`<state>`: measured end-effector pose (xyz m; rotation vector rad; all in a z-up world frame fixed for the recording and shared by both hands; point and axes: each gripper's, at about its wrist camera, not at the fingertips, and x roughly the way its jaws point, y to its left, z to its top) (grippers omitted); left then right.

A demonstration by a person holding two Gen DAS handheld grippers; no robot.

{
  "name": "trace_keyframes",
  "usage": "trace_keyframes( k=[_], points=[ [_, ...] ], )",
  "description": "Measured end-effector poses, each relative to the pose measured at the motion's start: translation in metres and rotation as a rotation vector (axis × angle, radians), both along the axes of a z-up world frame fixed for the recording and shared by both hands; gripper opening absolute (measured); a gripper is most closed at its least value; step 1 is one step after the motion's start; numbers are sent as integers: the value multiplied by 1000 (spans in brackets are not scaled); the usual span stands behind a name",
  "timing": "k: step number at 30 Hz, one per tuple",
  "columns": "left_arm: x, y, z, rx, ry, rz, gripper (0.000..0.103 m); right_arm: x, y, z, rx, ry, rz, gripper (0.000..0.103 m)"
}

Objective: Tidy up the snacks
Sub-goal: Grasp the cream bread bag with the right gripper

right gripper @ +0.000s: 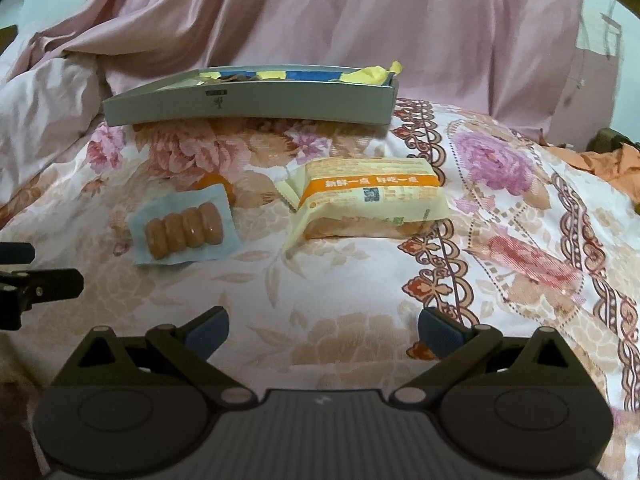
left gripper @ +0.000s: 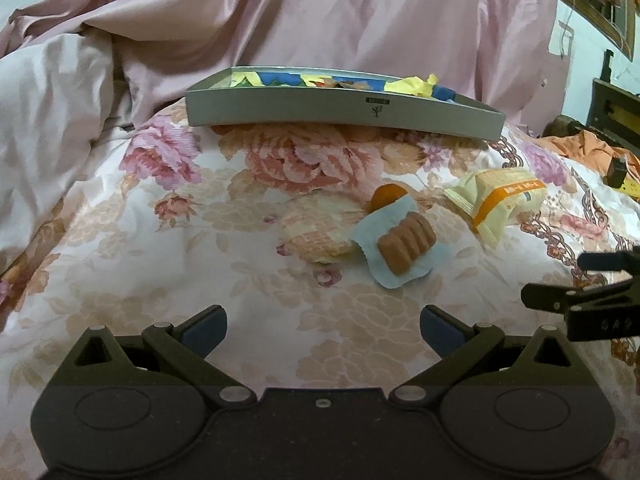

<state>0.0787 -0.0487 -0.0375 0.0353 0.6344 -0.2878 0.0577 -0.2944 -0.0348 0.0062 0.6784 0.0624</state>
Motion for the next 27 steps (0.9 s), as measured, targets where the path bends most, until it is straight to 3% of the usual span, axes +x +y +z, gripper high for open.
trace_keyframes(
  k=[7, 20, 27],
  points=[
    [13, -11, -1, 9, -4, -33, 102, 13, -14, 9, -19, -39, 111, 103],
    [58, -57, 9, 72, -84, -197, 102, 70, -29, 31, -89, -39, 141, 103],
    [86, -72, 7, 47, 3, -306, 102, 88, -45, 33, -81, -46, 169, 103]
  ],
)
